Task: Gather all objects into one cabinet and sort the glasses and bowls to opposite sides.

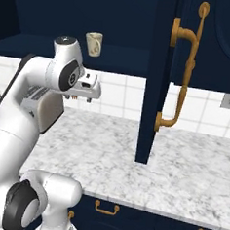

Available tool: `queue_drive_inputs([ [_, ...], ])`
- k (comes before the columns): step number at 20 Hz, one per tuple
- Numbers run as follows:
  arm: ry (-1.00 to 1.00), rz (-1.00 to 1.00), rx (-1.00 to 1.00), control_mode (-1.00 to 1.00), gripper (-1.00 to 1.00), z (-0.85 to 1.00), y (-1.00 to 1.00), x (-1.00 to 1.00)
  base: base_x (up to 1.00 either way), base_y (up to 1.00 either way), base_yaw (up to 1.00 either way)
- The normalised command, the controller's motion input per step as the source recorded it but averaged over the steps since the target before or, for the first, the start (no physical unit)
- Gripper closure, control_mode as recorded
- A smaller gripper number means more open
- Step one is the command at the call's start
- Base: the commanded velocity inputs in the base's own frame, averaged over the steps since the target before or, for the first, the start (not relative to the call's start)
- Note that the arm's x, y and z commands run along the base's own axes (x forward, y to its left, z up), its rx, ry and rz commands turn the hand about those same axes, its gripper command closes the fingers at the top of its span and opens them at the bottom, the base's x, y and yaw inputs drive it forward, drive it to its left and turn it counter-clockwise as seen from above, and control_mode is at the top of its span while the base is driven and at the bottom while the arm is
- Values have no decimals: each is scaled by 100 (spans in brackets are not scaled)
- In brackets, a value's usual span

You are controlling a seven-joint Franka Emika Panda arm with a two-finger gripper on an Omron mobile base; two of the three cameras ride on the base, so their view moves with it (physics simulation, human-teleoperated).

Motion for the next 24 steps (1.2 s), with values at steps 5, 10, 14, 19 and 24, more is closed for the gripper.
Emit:
queue_drive_inputs([
  [5,-55,3,-5,-100,-100,74,-11,-38,0,0,0],
  [10,-38,0,0,-100,-100,55,3,10,0,0,0],
  [14,-23,0,0,-100,-100,73,1,25,0,0,0],
  [19,-14,1,0,-100,-100,74,0,0,0,0,0],
  [24,-3,4,0,-100,-100,57,0,2,0,0,0],
])
